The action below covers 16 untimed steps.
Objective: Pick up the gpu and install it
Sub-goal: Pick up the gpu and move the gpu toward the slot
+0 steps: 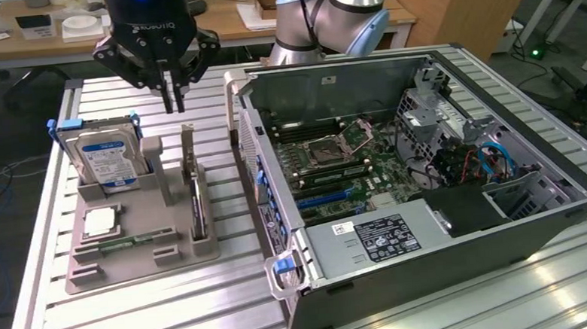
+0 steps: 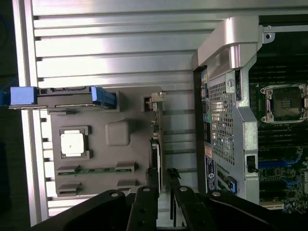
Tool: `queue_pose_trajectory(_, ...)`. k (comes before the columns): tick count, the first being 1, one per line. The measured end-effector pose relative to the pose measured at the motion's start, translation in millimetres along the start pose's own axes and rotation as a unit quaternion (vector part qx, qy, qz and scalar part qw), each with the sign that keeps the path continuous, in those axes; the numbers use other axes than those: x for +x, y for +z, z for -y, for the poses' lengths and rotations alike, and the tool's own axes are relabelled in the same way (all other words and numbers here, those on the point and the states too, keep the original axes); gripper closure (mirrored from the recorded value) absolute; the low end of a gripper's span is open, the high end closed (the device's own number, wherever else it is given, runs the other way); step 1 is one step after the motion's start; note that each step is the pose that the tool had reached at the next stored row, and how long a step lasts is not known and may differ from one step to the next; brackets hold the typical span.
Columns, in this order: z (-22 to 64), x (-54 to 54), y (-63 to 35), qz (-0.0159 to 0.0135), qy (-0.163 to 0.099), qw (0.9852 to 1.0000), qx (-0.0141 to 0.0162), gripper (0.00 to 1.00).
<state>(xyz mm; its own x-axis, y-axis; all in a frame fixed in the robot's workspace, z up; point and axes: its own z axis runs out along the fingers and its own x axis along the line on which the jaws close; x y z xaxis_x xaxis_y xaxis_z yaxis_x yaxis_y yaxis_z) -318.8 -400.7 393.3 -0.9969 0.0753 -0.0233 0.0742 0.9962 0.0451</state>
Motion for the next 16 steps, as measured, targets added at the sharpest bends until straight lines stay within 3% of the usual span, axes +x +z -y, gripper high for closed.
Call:
queue_pose_trajectory(2, 0.0, 0.0, 0.0, 0.0000, 0.000, 1.0000, 0.0000, 0.77)
queue_pose_trajectory(7, -0.1, 0.2, 0.1, 0.0000, 0.000, 1.0000, 0.0000, 0.53)
queue_pose_trajectory(8, -0.1, 0.2, 0.3, -0.0005, -0.001, 1.0000, 0.0000, 0.53)
queue_pose_trajectory(9, -0.1, 0.3, 0.6, -0.0016, -0.005, 1.0000, -0.0001, 0.47)
queue_pose_trajectory(12, 0.0, 0.2, 2.4, -0.0061, -0.020, 0.9998, -0.0001, 0.47)
queue_pose_trajectory(16, 6.1, -0.1, 7.0, -0.0065, -0.023, 0.9997, -0.0003, 0.47)
